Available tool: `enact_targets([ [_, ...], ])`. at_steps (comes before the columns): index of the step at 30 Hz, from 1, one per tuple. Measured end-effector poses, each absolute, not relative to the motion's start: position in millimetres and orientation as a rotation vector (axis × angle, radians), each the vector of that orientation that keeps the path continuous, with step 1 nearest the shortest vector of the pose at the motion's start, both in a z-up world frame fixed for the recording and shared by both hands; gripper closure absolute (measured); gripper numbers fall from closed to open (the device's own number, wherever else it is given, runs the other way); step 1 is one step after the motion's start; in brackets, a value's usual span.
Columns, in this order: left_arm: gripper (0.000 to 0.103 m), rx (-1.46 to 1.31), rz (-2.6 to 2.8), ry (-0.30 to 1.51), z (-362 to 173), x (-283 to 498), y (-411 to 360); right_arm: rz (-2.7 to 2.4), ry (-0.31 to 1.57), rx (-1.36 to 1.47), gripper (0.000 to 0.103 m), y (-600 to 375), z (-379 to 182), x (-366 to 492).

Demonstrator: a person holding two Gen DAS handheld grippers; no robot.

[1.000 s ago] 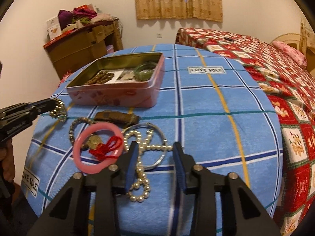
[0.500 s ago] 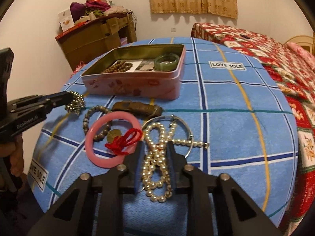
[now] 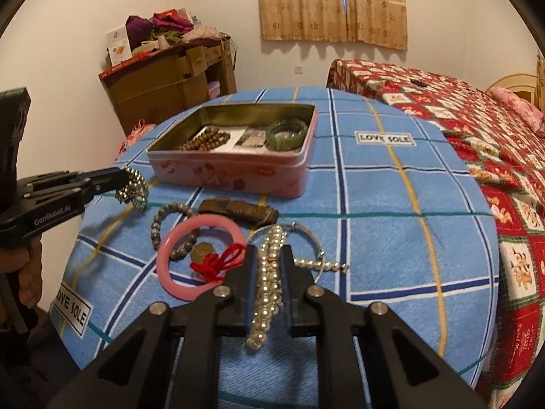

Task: Organize jewelry
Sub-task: 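Lift the gold chain with the left tool while the right tool grasps the pearl strand, then carry the gold chain and pearl strand over the pink tin with both tools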

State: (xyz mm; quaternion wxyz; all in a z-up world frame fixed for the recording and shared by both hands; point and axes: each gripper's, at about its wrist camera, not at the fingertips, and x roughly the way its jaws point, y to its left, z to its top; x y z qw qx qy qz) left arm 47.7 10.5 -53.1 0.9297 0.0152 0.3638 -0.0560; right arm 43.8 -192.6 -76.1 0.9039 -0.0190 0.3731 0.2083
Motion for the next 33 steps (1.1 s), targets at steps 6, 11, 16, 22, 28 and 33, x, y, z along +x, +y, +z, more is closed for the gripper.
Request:
enact_targets([
  [6, 0.093, 0.028, -0.113, 0.729, -47, 46, 12, 0.417, 0.737, -0.026, 0.088, -198, -62, 46],
  [11, 0.093, 0.029, -0.116, 0.715, -41, 45, 13, 0.417, 0.717, -0.024, 0.088, -199, -54, 48],
  [16, 0.093, 0.034, -0.124, 0.705, -35, 47, 11, 0.420, 0.693, -0.032, 0.088, -198, -46, 50],
  [22, 0.093, 0.029, -0.127, 0.695, -29, 51, 13, 0.428, 0.668, -0.046, 0.088, -194, -36, 57],
  [28, 0.093, 0.037, -0.124, 0.677, -21, 55, 15, 0.432, 0.642, -0.053, 0.088, -192, -25, 62],
  [33, 0.093, 0.047, -0.122, 0.664, -16, 60, 16, 0.439, 0.629, -0.051, 0.088, -191, -19, 72],
])
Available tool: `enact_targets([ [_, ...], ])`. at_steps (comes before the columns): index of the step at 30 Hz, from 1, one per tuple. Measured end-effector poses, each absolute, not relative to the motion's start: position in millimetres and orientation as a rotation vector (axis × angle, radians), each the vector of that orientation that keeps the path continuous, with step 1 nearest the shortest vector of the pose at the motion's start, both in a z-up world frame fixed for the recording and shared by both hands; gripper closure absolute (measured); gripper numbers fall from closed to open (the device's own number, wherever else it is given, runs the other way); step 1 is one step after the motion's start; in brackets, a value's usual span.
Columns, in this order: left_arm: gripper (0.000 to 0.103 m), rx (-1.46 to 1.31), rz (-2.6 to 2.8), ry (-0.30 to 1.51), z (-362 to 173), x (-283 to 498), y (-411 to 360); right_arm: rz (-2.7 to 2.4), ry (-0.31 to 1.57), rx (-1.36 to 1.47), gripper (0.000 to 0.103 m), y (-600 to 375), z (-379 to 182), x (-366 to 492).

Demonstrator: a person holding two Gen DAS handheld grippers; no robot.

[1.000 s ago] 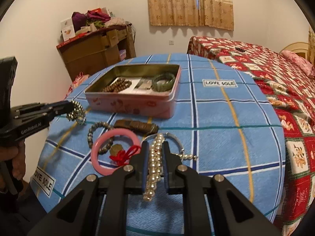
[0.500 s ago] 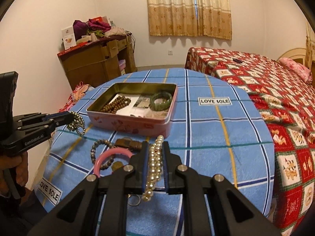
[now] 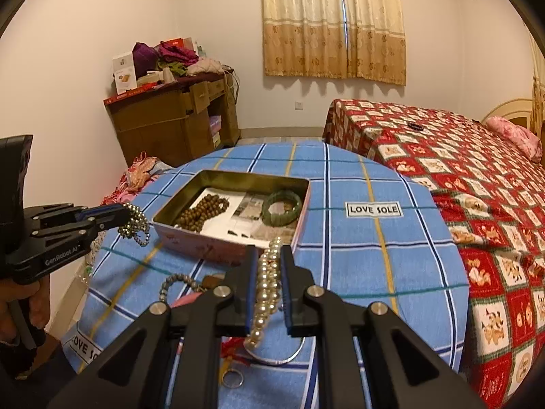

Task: Organize jewelry
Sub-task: 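Carry the gold chain and pearl strand over the pink tin with both tools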

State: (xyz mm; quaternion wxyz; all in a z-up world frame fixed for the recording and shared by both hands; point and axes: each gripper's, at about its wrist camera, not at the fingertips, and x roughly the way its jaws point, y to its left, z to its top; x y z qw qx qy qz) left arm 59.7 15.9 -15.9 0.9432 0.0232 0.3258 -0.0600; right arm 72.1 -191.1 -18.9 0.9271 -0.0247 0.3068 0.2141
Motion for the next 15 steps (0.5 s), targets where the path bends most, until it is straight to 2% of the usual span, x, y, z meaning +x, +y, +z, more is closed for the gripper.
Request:
enact_targets([
  [15, 0.093, 0.047, -0.126, 0.630, 3, 100, 19, 0.456, 0.592, -0.070, 0.088, -173, -1, 108],
])
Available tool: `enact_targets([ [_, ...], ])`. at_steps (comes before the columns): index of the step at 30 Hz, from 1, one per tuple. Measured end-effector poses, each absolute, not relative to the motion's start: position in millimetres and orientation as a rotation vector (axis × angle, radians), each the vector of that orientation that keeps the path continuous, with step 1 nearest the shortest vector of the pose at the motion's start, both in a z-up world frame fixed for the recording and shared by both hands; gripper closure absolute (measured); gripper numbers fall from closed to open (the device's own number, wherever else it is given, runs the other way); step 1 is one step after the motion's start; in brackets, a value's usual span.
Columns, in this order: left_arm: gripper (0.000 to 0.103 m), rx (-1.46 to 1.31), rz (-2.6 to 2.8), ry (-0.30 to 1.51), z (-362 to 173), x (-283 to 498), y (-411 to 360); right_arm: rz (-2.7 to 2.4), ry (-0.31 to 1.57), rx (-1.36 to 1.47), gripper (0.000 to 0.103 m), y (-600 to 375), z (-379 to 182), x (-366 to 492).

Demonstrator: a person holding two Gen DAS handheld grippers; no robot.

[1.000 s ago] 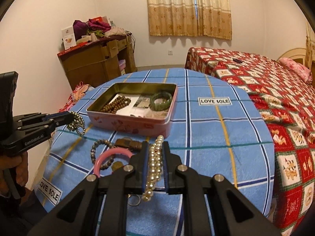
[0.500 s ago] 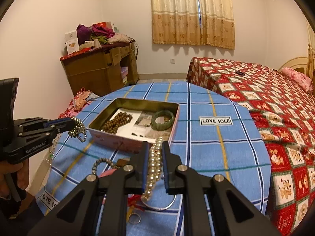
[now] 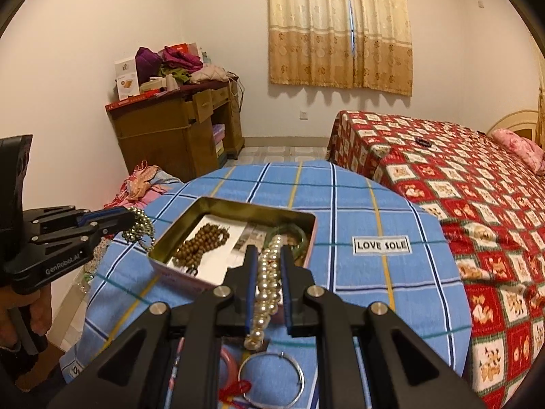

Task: Organize jewelry
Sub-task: 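Carry the gold chain and pearl strand over the pink tin with both tools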

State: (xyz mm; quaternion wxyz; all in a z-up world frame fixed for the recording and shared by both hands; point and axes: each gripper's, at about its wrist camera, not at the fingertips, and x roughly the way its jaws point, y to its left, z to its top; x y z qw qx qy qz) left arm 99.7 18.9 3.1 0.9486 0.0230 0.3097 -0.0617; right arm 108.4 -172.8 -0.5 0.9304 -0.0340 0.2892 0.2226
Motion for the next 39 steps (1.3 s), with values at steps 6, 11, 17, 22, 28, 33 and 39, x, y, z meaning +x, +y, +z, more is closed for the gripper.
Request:
enact_targets([
  [6, 0.093, 0.054, -0.132, 0.632, 5, 119, 15, 0.461, 0.584, -0.080, 0.088, -163, 3, 124],
  [11, 0.093, 0.071, -0.135, 0.636, 5, 136, 11, 0.461, 0.587, -0.088, 0.088, -156, 3, 138],
  [17, 0.093, 0.075, -0.139, 0.658, -1, 157, 6, 0.455, 0.604, -0.086, 0.088, -150, -4, 152],
  [22, 0.093, 0.081, -0.139, 0.677, -7, 169, 3, 0.449, 0.618, -0.086, 0.088, -147, -10, 162],
  [28, 0.093, 0.081, -0.137, 0.698, -13, 178, 2, 0.446, 0.632, -0.081, 0.088, -142, -15, 171],
  [33, 0.093, 0.088, -0.131, 0.713, -18, 185, 1, 0.444, 0.653, -0.086, 0.088, -137, -24, 178],
  [39, 0.093, 0.098, -0.127, 0.734, -26, 192, -2, 0.438, 0.680, -0.085, 0.088, -134, -33, 186],
])
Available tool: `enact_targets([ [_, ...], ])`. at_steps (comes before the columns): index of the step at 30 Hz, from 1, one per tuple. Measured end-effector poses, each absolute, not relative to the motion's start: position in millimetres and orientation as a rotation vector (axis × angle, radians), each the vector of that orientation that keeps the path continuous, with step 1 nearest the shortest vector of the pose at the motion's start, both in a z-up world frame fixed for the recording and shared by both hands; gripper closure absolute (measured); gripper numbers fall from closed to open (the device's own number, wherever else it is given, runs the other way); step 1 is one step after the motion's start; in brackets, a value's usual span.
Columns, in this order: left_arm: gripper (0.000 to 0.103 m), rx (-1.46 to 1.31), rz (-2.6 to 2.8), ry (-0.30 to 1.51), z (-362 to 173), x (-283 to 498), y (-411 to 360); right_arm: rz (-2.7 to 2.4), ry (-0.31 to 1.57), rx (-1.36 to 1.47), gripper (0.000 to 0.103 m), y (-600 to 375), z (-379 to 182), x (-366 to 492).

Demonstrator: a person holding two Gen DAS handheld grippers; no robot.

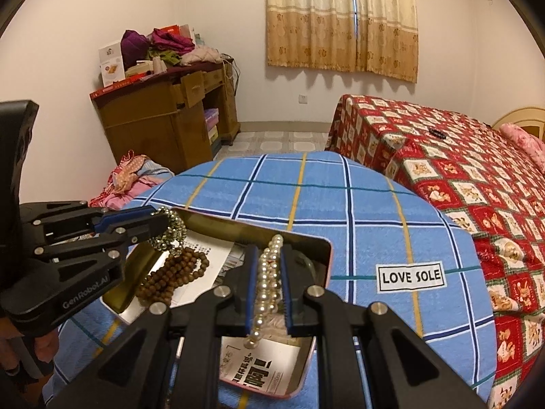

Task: Organize jewelry
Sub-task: 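Carry the gold chain and pearl strand over the pink tin with both tools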

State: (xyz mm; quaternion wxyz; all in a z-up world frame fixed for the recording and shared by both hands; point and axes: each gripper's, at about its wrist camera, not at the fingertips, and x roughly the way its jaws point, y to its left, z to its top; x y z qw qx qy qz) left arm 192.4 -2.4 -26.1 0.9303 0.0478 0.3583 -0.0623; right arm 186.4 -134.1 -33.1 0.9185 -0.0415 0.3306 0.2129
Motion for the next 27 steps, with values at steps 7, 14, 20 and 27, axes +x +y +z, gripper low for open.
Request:
enact_targets([
  [7, 0.093, 0.102, -0.139, 0.733, -26, 196, -9, 0.437, 0.697, -0.090, 0.088, -132, -41, 190],
  [14, 0.093, 0.114, -0.141, 0.745, -29, 199, -12, 0.437, 0.716, -0.092, 0.088, -131, -47, 193],
  [20, 0.093, 0.121, -0.141, 0.761, -37, 198, -14, 0.437, 0.724, -0.094, 0.088, -131, -51, 193],
  [27, 0.093, 0.123, -0.137, 0.775, -42, 199, -12, 0.431, 0.737, -0.113, 0.088, -129, -57, 192],
])
